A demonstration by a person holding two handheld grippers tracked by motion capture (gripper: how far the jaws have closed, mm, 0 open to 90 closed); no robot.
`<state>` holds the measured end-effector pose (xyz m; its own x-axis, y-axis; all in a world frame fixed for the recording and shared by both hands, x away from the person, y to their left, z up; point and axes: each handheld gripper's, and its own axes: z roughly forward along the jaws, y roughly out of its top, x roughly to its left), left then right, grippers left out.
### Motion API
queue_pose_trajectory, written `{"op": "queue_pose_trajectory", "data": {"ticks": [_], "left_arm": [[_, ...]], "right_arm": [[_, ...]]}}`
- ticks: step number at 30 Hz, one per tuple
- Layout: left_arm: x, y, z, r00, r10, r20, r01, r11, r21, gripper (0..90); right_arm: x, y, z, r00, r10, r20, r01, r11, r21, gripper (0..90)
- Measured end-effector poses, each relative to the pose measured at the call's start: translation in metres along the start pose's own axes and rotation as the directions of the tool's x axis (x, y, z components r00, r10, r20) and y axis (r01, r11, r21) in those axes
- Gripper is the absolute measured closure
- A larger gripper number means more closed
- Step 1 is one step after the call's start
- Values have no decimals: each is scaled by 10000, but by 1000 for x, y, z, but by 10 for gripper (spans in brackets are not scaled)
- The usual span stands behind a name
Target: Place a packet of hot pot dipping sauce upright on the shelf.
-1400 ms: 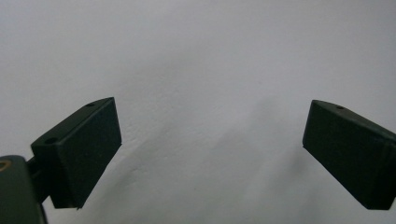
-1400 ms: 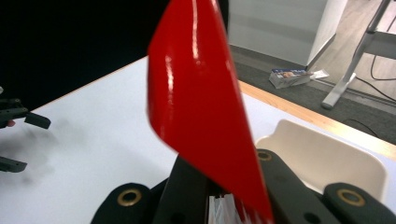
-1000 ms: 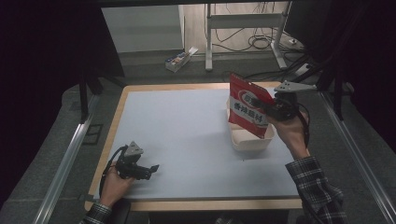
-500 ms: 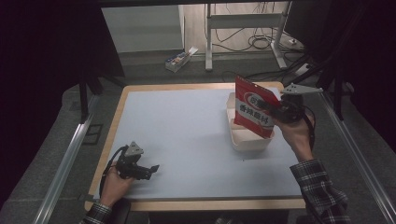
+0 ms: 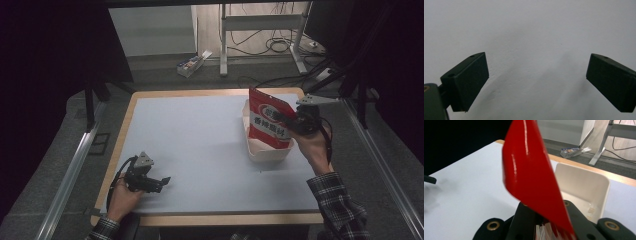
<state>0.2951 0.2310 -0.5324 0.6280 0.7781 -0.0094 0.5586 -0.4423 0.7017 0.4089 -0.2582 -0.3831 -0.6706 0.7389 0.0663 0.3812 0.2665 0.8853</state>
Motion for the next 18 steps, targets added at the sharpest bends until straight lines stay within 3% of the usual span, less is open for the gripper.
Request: {"op": "queue_pose_trajectory", "data": {"ticks": [18], "left_arm": [[0, 0, 1, 10000, 27, 4, -27, 10000, 50, 45]], "right_arm": [[-7, -16, 6, 9996, 269, -7, -268, 9996, 26, 888]]}}
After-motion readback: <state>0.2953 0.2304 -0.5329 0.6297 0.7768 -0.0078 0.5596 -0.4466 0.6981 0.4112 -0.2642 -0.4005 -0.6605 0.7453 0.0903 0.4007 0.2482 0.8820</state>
